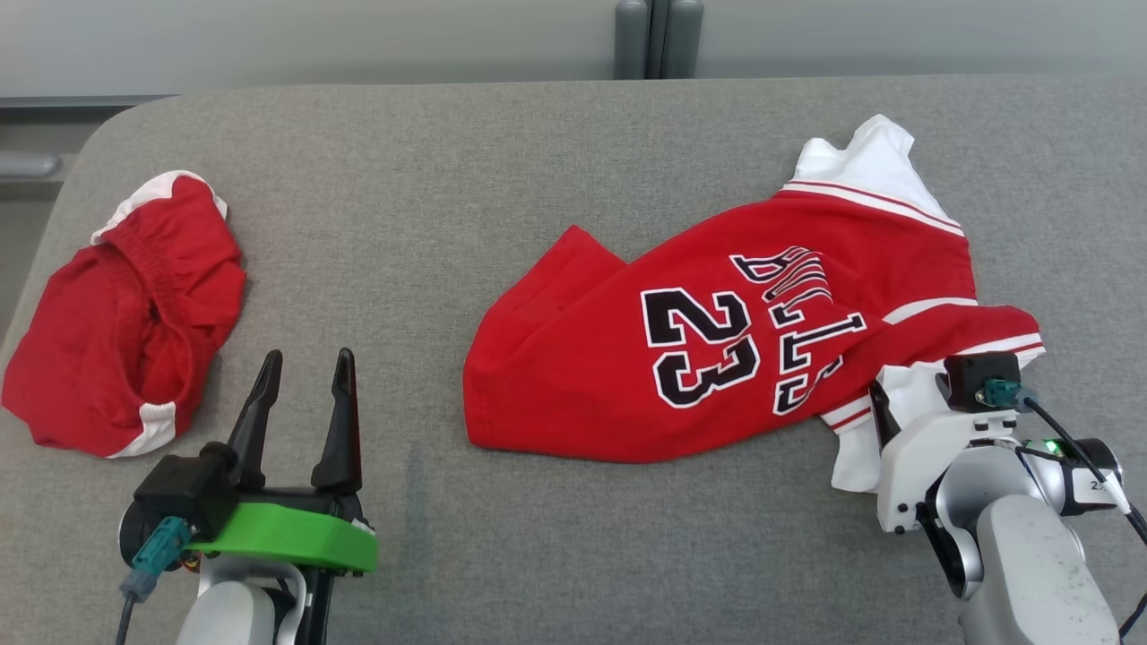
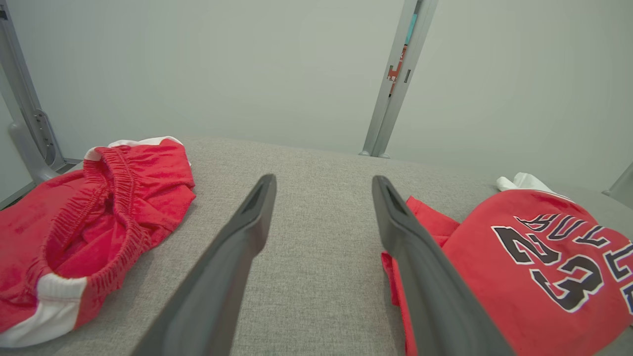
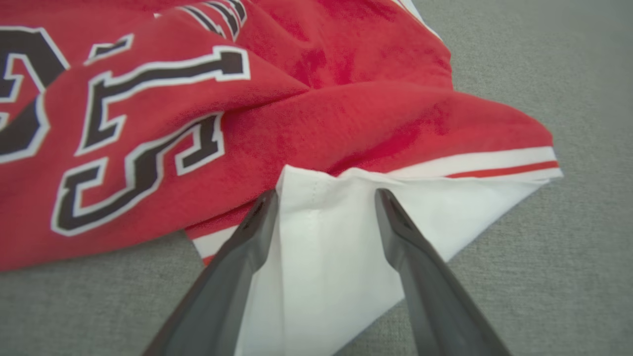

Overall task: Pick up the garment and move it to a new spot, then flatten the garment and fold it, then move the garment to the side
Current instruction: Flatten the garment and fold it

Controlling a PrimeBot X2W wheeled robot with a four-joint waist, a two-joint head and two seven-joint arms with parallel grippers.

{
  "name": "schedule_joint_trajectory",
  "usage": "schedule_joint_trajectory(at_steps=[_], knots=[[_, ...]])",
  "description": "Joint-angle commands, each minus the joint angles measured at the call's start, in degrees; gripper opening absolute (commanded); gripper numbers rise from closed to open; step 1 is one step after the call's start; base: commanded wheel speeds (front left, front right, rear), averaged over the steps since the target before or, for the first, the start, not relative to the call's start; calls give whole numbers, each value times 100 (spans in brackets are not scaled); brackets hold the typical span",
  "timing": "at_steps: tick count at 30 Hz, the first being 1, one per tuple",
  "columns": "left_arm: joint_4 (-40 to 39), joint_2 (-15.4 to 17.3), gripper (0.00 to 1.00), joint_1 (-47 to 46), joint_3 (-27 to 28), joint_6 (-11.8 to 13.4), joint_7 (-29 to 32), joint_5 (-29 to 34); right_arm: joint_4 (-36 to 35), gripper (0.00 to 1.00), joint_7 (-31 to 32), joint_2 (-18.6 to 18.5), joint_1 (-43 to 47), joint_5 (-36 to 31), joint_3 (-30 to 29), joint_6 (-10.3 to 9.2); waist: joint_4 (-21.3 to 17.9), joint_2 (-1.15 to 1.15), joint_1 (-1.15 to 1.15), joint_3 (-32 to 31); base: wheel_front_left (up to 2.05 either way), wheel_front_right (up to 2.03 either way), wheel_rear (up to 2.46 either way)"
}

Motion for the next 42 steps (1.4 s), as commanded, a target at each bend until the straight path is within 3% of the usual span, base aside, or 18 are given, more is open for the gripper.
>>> schedule_joint_trajectory(at_steps=[1,4,6,7,10,16,22,23,24,35,39,42], knots=[[18,-7,100,-54,24,-14,-2,-11,-55,100,-51,-8,85,-40,-52,-8,-26,0,0,-14,0,0,0],[19,4,100,-53,4,-14,-2,-17,-100,100,-109,1,109,-22,-109,-8,-63,0,0,-33,0,0,0],[21,17,100,-54,2,-14,-2,-20,-114,95,-159,5,97,64,-94,-8,-86,0,0,-43,0,0,0],[23,22,100,-50,-7,-14,-2,-22,-122,58,-181,5,86,91,-76,-8,-97,0,0,-49,0,0,0],[33,35,100,-44,-14,-14,-2,-26,-95,0,-222,5,71,155,-40,-8,-112,0,0,-67,0,0,0],[52,46,100,24,-16,-14,-2,-24,-251,0,-334,2,308,287,-109,-8,-159,0,0,-137,0,0,0],[30,77,100,115,-10,-14,-2,-33,-871,0,-479,2,1058,646,-359,-8,-339,0,0,-176,0,0,0],[21,88,100,124,-3,-14,-2,-30,-973,42,-462,2,1194,718,-399,-8,-396,0,0,-169,0,0,0],[15,94,100,127,10,-14,-2,-30,-1046,100,-432,4,1297,781,-429,-8,-444,0,0,-164,0,0,0],[13,111,100,14,28,-14,-2,-19,-1899,100,9,3,1737,969,-928,-8,-791,0,0,-147,0,0,0],[-16,74,100,59,67,-14,-2,-14,-2464,100,-258,11,1630,794,-897,-8,-771,0,0,-208,0,0,0],[-34,36,100,110,84,-14,-2,19,-2768,100,-629,9,1545,676,-531,-8,-704,0,0,-276,0,0,0]])
